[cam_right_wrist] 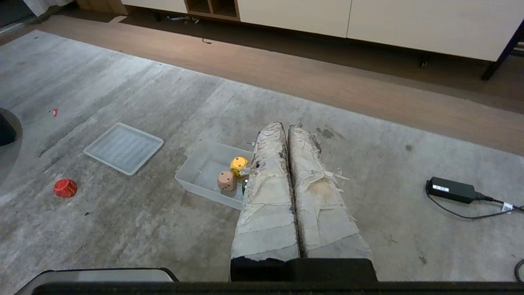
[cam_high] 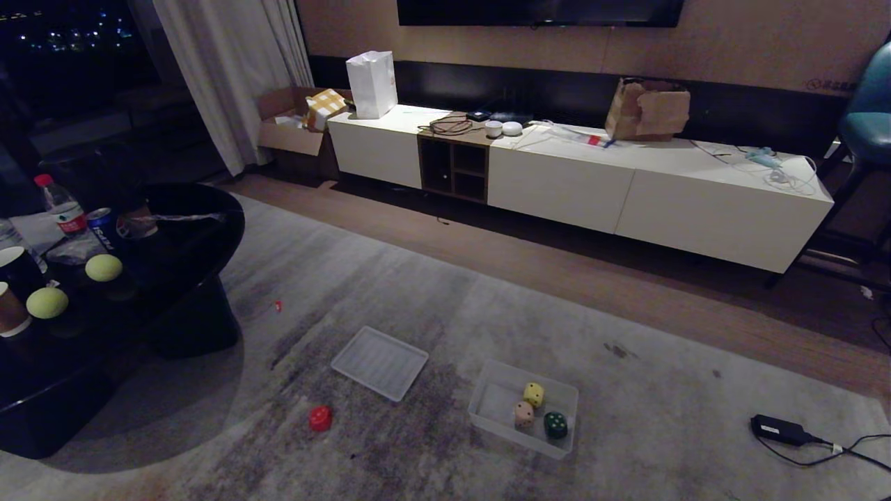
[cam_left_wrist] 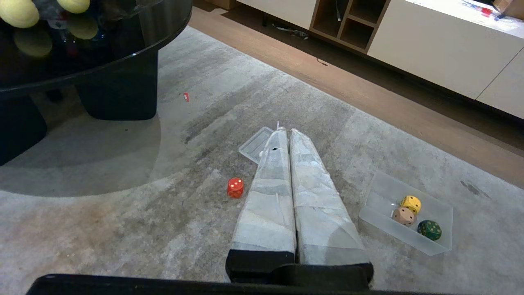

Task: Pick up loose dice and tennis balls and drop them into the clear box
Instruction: Pick up toys out of the box

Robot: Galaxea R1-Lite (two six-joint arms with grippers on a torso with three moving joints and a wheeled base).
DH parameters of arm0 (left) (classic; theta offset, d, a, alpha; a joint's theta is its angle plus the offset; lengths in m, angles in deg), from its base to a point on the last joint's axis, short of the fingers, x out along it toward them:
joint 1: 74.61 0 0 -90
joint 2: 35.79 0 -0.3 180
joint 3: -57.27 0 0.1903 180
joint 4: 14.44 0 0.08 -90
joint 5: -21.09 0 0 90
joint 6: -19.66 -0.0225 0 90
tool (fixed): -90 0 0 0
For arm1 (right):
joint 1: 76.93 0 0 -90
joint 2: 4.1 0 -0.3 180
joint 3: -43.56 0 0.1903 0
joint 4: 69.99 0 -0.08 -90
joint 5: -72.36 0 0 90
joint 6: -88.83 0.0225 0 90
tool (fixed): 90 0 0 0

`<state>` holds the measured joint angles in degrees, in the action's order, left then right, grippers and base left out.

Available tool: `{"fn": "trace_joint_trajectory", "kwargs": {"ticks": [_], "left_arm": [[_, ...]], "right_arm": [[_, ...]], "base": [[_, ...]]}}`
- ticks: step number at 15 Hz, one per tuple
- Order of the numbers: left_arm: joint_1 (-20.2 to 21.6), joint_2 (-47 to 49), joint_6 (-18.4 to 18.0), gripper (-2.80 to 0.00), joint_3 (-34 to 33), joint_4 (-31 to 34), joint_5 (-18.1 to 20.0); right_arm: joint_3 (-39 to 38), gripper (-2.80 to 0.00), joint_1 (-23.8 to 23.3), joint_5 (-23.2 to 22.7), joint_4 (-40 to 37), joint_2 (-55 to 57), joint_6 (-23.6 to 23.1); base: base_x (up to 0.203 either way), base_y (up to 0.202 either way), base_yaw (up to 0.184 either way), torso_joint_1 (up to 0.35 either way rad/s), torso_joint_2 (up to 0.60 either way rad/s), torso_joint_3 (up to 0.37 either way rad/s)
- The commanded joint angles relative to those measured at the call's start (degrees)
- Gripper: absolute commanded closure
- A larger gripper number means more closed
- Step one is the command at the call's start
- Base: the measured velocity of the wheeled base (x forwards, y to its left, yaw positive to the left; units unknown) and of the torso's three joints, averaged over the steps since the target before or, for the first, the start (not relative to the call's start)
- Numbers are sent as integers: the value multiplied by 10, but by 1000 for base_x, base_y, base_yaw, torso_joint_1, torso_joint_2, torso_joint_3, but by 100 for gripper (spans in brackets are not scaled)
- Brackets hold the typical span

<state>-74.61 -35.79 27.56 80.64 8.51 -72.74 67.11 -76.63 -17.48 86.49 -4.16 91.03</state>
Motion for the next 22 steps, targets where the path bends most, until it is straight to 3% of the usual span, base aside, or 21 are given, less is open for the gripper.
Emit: {"fn": "trace_joint_trajectory", "kwargs": {"ticks": [1,6,22], "left_arm": [[0,1,0,0,-1,0,0],[0,1,0,0,-1,0,0],[0,1,1,0,-1,0,0]], "right_arm": [[1,0,0,0,-1,1,0],[0,0,0,0,0,1,0],[1,0,0,0,0,1,2]], "base": [[0,0,0,0,0,0],[0,0,46,1,4,2],[1,-7,165,1,3,3]]}}
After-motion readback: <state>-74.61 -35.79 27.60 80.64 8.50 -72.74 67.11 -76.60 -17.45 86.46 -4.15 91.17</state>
